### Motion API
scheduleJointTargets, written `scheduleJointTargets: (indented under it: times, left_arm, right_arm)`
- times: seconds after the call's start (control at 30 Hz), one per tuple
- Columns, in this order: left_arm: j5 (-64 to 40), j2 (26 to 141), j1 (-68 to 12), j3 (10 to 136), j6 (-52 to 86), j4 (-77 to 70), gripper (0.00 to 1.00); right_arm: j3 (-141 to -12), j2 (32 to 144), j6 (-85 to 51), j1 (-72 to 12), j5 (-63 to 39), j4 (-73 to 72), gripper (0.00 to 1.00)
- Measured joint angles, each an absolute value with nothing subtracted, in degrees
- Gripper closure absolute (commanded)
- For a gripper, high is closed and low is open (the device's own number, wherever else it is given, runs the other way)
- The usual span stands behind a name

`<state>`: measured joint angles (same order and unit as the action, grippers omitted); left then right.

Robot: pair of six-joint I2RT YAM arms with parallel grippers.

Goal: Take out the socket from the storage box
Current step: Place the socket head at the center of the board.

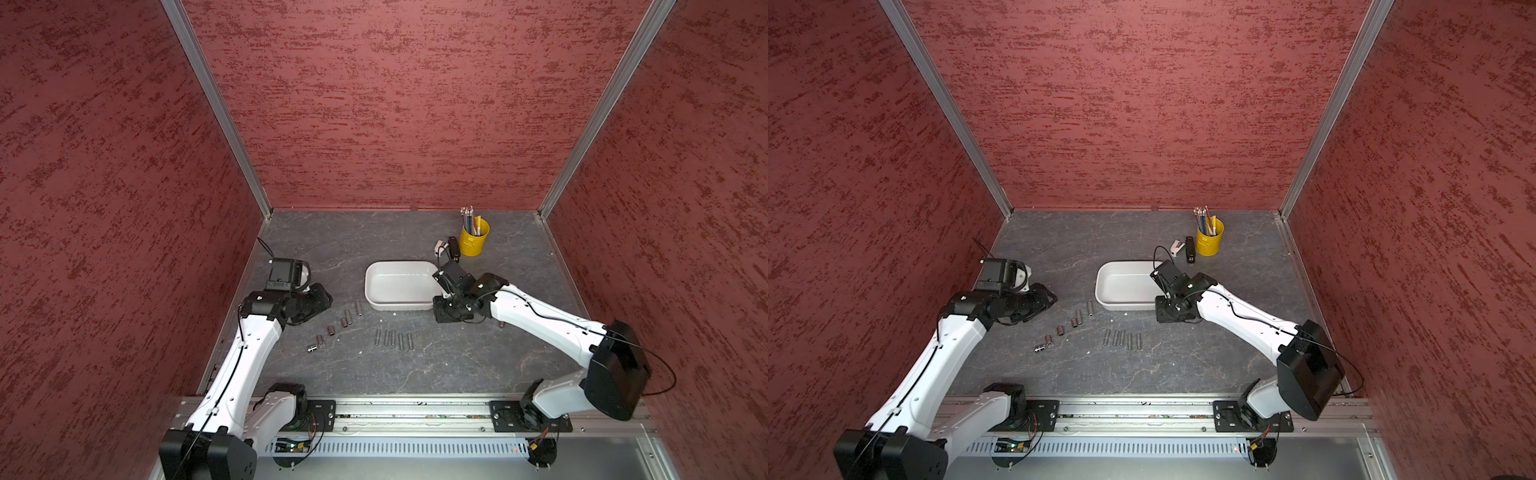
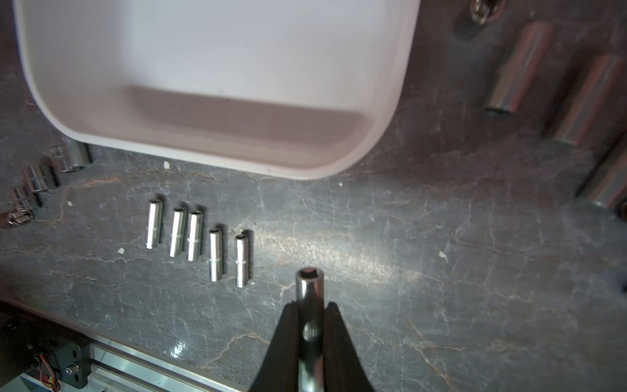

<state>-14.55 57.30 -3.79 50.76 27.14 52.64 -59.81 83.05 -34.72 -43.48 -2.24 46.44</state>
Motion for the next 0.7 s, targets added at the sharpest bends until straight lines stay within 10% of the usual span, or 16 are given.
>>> scheduleJointTargets:
  times: [0.7]
  left_arm:
    - [-14.5,57.2,-3.8,50.8,27.1,52.6,0.55]
  right_arm:
    - [-53.1,93.9,-45.9,-52.0,-1.9,30.1,0.93]
